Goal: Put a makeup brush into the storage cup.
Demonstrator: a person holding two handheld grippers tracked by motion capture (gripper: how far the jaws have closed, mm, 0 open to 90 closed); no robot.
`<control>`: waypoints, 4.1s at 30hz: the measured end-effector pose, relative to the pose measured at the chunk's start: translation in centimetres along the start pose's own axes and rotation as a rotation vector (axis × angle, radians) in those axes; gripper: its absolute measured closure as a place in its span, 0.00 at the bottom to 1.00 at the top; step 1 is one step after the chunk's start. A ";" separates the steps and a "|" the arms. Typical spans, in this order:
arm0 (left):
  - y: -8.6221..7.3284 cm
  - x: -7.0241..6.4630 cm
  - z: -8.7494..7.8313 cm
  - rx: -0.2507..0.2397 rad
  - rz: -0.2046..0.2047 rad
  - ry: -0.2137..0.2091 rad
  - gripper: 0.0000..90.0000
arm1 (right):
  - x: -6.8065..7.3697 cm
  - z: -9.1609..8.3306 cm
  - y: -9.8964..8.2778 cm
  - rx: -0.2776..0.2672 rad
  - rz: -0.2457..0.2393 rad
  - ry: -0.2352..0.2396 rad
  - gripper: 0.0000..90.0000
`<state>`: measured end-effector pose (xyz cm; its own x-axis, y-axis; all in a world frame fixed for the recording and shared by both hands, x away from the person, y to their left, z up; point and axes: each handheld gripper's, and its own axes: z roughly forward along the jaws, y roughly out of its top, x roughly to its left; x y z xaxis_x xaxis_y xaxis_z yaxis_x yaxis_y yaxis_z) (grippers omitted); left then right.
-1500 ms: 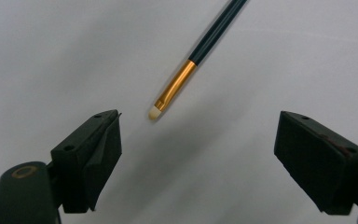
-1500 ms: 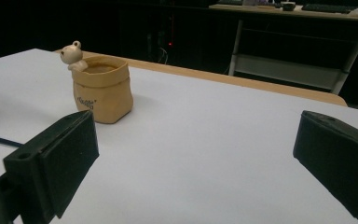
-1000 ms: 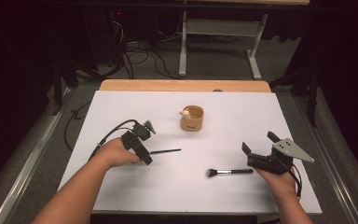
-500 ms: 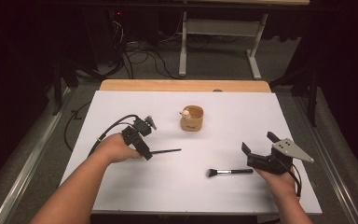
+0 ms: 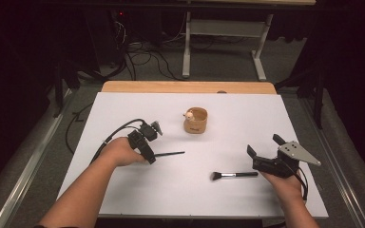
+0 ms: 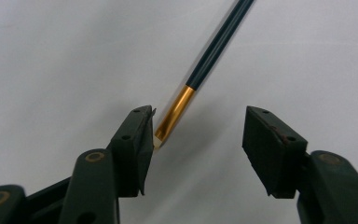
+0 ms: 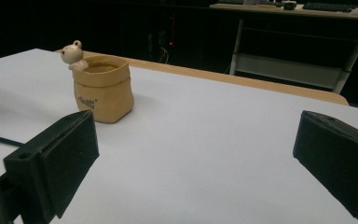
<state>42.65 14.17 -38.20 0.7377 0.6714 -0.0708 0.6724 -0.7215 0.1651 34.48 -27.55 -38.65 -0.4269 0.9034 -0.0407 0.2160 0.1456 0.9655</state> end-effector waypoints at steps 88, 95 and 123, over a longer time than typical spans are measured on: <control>0.3 0.2 0.4 0.035 0.121 -0.014 0.93 | 0.1 0.2 -0.1 0.006 0.001 0.006 0.02; -0.2 0.0 -0.9 0.036 0.130 -0.010 0.93 | 0.2 0.3 -0.2 0.006 -0.002 0.008 0.02; 1.9 -5.6 -6.4 0.068 0.304 0.027 0.93 | 0.4 0.3 -0.2 -0.004 -0.016 0.015 0.03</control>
<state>39.42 10.18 -31.20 0.9042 0.4270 -0.0019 0.4247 -0.8988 0.1086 34.53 -27.13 -38.94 -0.4436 0.8947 -0.0525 0.2054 0.1585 0.9658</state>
